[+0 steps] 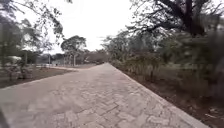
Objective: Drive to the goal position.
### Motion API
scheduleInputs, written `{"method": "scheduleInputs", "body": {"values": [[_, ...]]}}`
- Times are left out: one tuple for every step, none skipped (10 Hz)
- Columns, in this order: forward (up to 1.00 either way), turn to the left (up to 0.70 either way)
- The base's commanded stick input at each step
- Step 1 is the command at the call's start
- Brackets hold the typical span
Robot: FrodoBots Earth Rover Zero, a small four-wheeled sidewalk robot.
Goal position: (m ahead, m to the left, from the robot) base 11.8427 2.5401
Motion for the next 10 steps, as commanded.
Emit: {"method": "scheduleInputs", "body": {"values": [[0.70,0.35],[0.70,0.35],[0.70,0.00],[0.70,0.00],[0.70,0.00],[0.70,0.00],[0.70,0.00],[0.70,0.00],[0.70,0.00],[0.70,0.01]]}}
